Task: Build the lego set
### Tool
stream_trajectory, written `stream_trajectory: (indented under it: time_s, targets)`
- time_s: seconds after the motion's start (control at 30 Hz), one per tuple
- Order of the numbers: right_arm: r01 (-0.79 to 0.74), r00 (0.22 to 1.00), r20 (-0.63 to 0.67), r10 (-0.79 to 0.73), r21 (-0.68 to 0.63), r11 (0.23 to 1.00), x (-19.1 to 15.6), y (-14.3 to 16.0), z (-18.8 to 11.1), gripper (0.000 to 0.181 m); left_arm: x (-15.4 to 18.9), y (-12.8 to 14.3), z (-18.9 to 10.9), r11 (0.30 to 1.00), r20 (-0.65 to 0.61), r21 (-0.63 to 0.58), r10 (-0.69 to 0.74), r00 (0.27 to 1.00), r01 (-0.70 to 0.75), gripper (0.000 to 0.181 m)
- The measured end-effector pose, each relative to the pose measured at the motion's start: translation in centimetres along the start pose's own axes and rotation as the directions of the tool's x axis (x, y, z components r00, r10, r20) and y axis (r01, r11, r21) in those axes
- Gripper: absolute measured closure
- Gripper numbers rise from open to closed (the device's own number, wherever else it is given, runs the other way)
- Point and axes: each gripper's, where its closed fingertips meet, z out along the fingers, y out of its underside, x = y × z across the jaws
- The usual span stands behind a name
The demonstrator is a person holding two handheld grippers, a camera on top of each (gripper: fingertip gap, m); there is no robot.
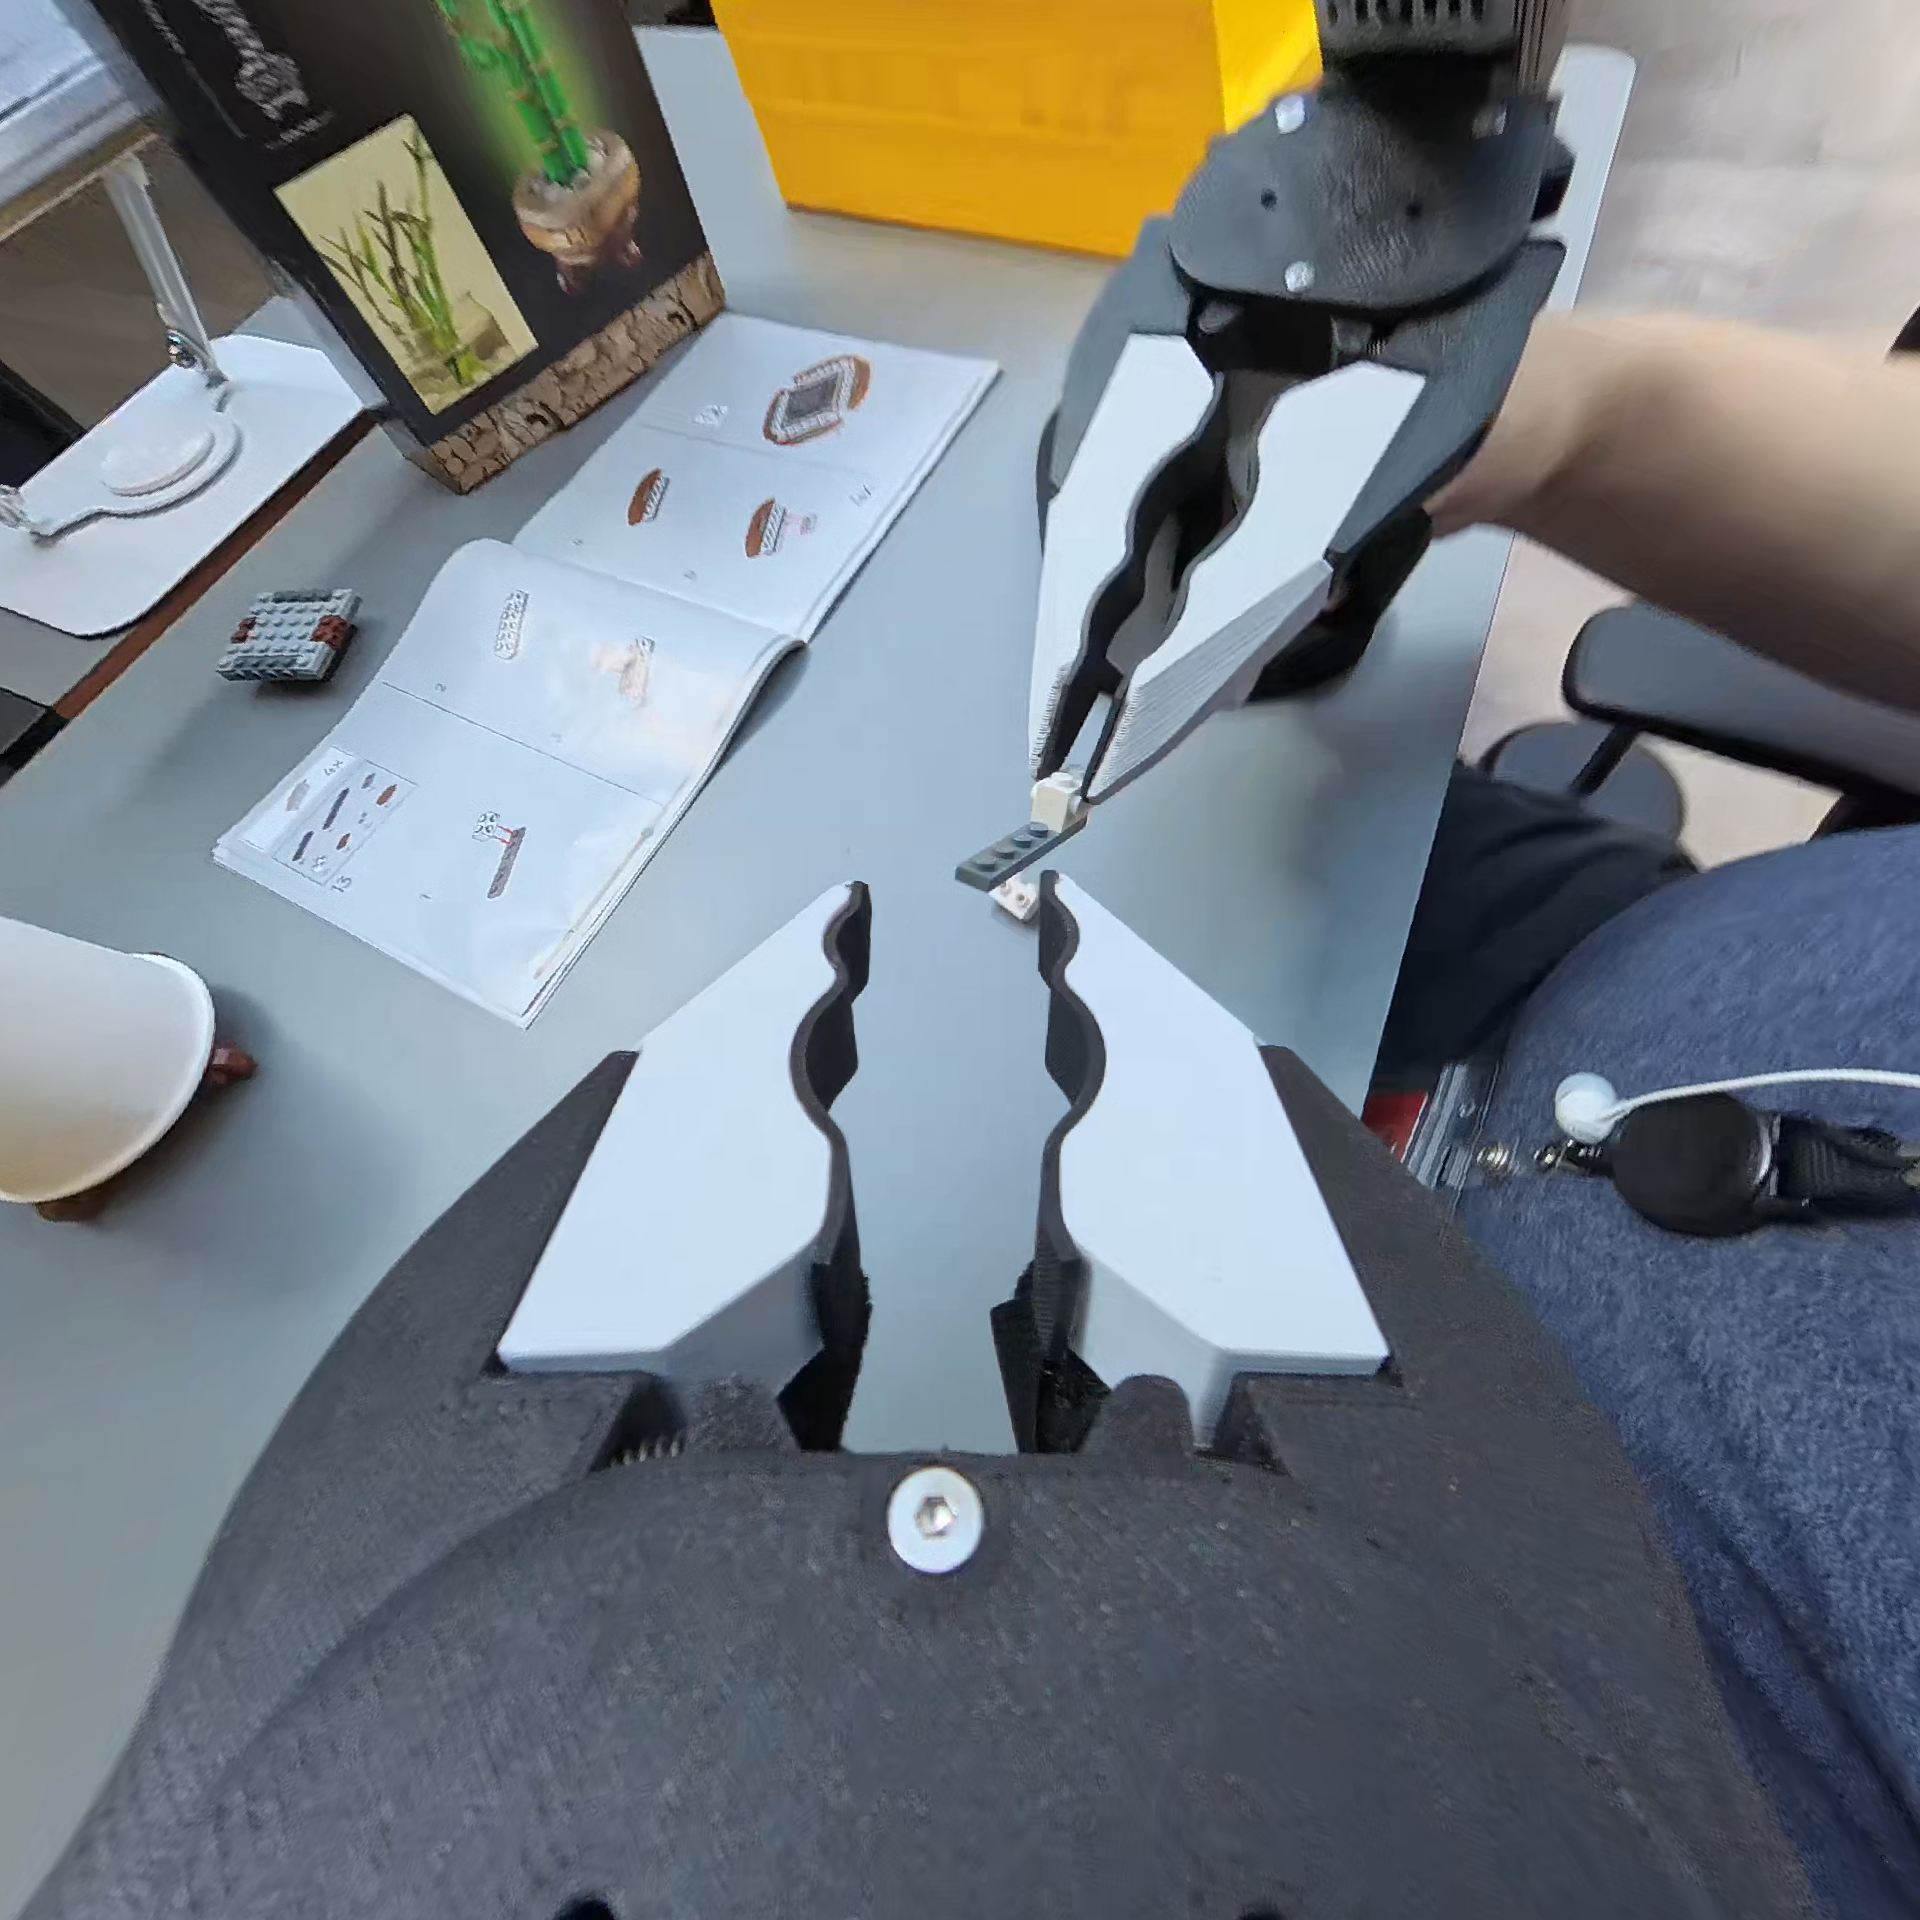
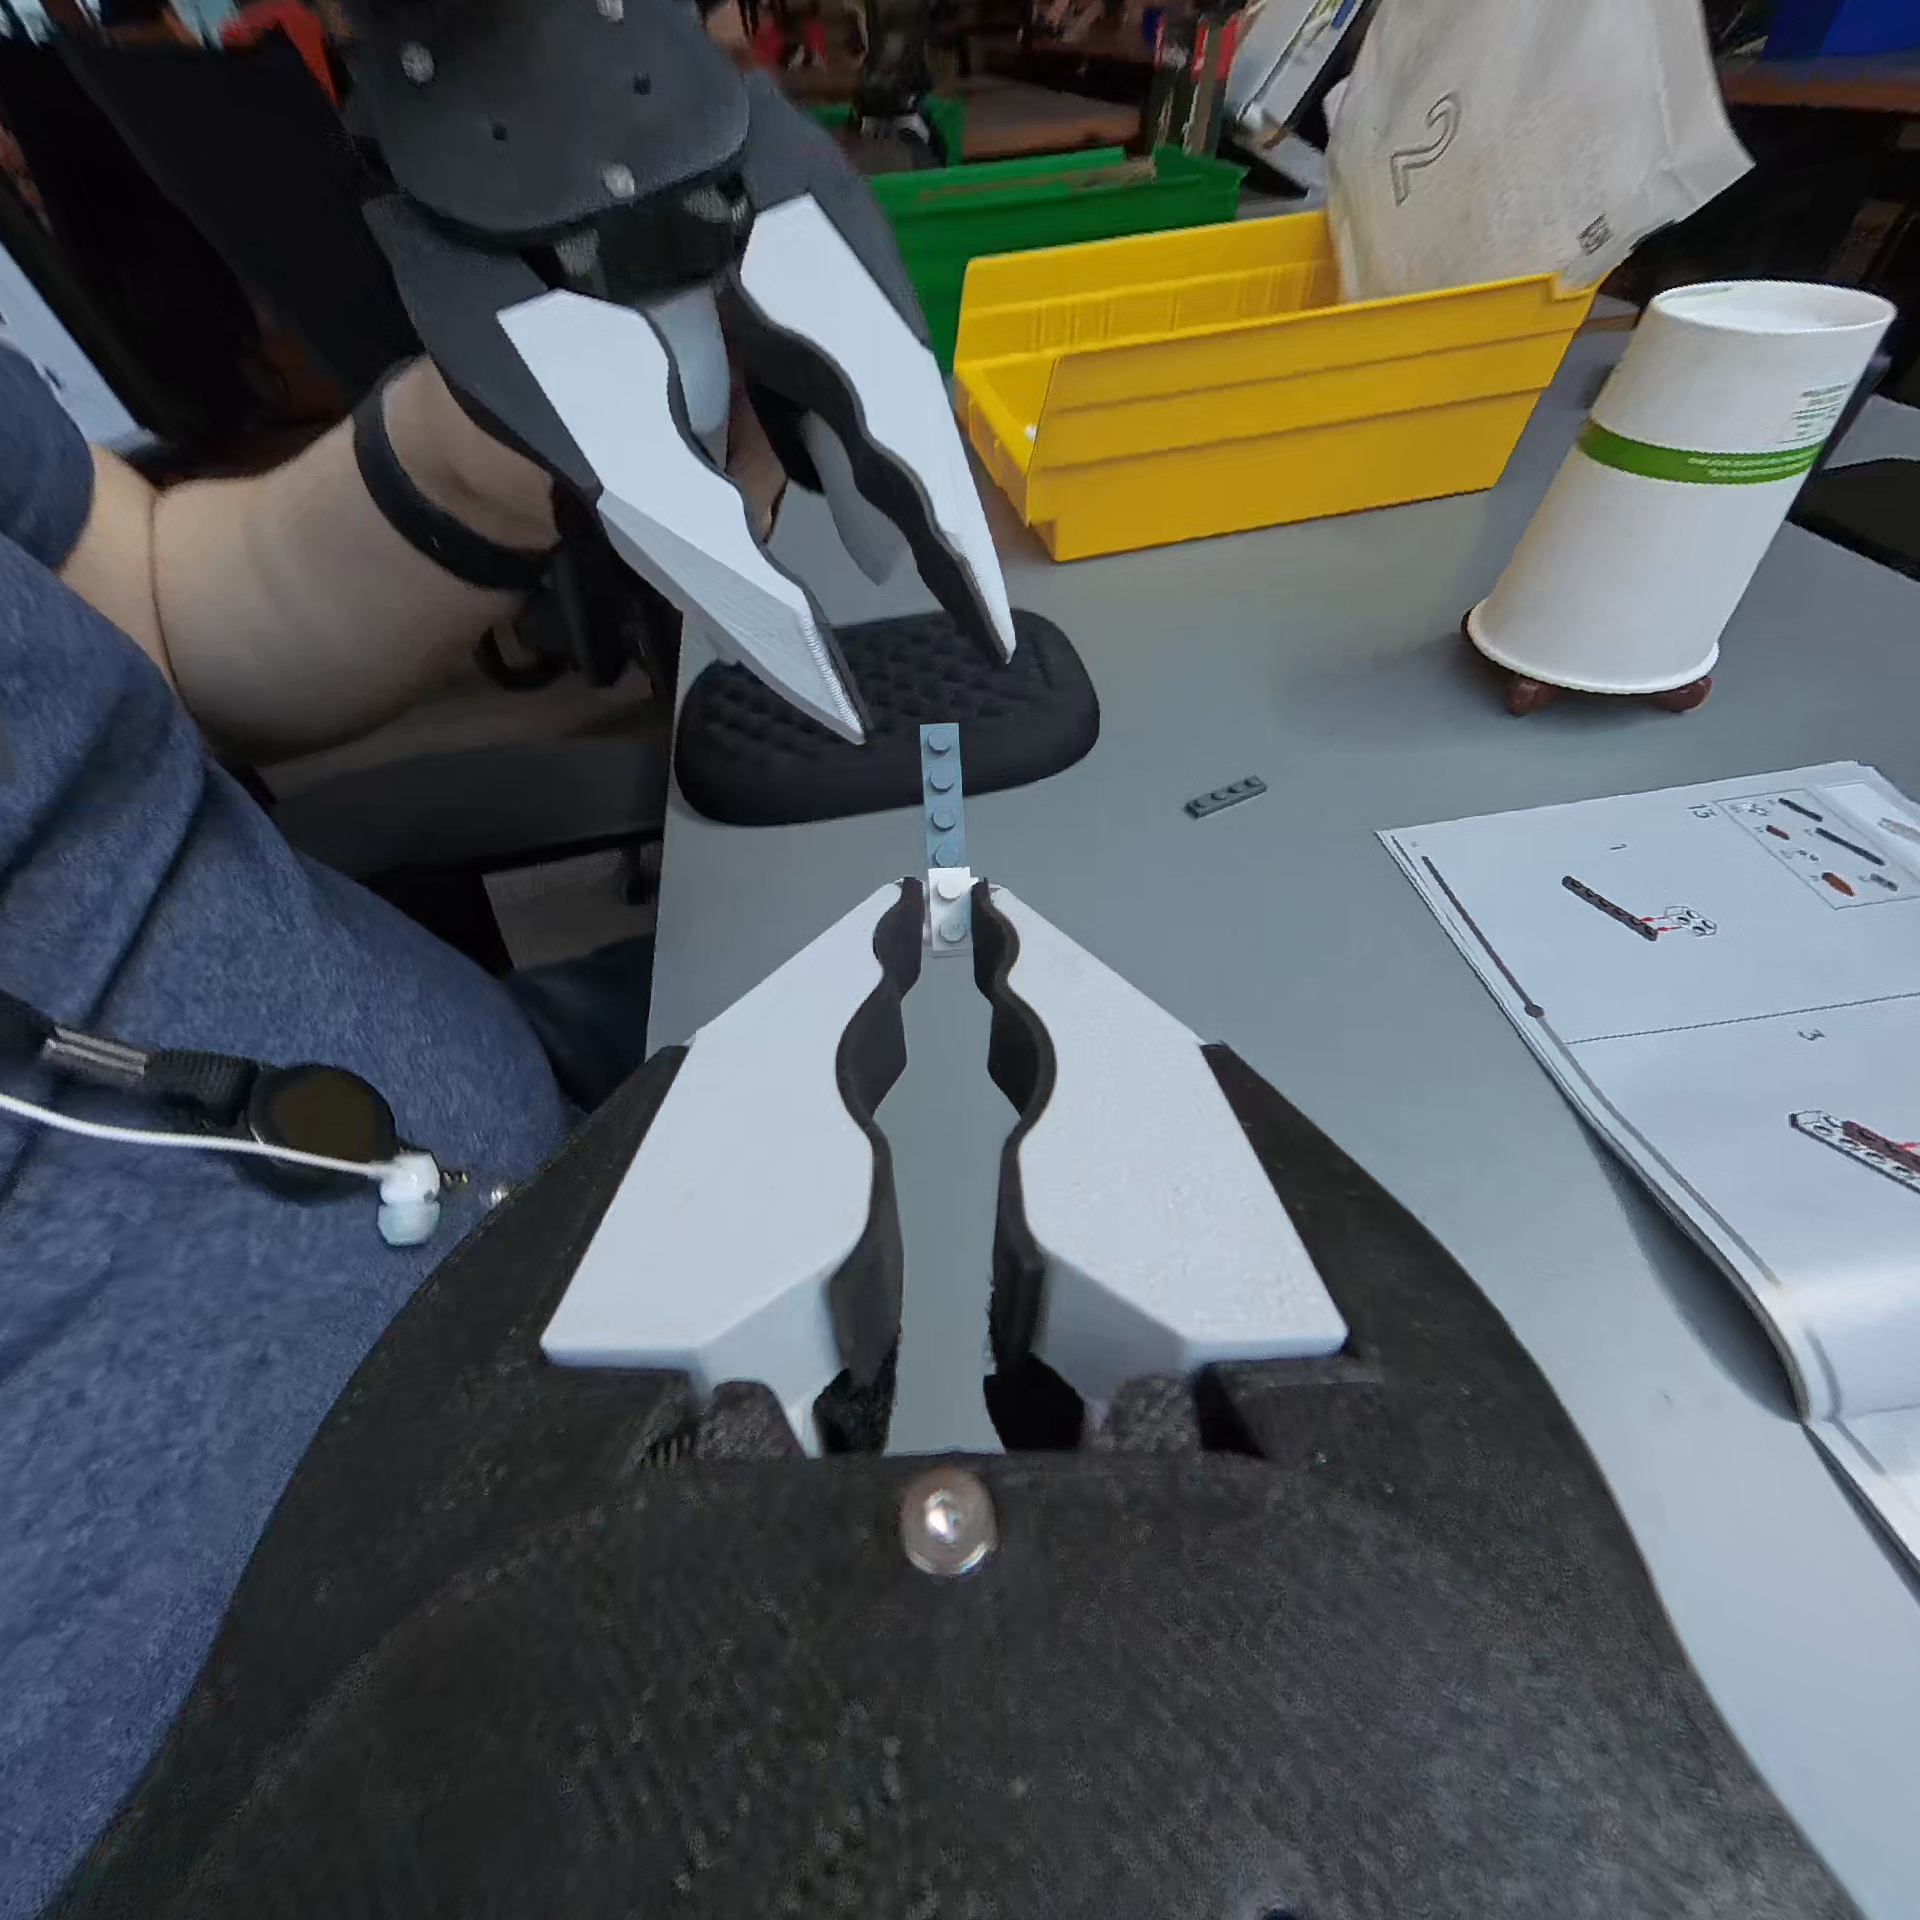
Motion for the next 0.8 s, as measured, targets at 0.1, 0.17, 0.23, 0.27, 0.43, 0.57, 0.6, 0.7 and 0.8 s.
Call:
stream_trajectory:
  time_s: [0.1,0.17,0.23,0.27,0.43,0.57,0.6,0.7,0.8]
  targets:
    - [-0.276,0.960,0.129,0.250,0.262,0.925,-0.2,-3.6,-1.1,0.175,-0.8,-2.3,-1.4,0.940,-0.171,0.212,-0.232,0.958,0.266,0.151]
    - [-0.420,0.901,0.277,0.334,0.368,0.829,-0.8,-5.7,-1.9,0.175,-0.3,-4.4,-2.4,0.816,-0.400,0.327,-0.339,0.852,0.477,0.160]
    - [-0.471,0.876,0.322,0.358,0.420,0.775,-0.4,-6.5,-2.4,0.175,0.0,-5.3,-2.7,0.715,-0.551,0.350,-0.366,0.750,0.605,0.159]
    - [-0.474,0.875,0.327,0.358,0.423,0.772,-0.3,-6.6,-2.4,0.175,0.0,-5.3,-2.4,0.693,-0.574,0.348,-0.376,0.728,0.632,0.158]
    - [-0.487,0.866,0.348,0.358,0.427,0.762,-0.4,-7.0,-2.6,0.175,0.6,-5.6,-1.1,0.661,-0.609,0.352,-0.376,0.698,0.663,0.159]
    - [-0.479,0.871,0.340,0.354,0.436,0.762,-0.2,-7.0,-2.7,0.175,0.1,-6.2,-1.4,0.640,-0.595,0.419,-0.343,0.727,0.644,0.160]
    - [-0.485,0.868,0.343,0.358,0.435,0.759,-0.2,-7.0,-2.6,0.175,0.0,-6.4,-1.5,0.635,-0.588,0.435,-0.337,0.736,0.639,0.160]
    - [-0.496,0.861,0.352,0.366,0.429,0.755,-0.2,-6.8,-2.4,0.175,-0.1,-6.7,-1.8,0.620,-0.603,0.443,-0.328,0.727,0.648,0.162]
    - [-0.495,0.861,0.358,0.361,0.431,0.754,-0.2,-6.9,-2.4,0.175,-0.1,-6.7,-1.6,0.618,-0.605,0.440,-0.333,0.723,0.652,0.165]
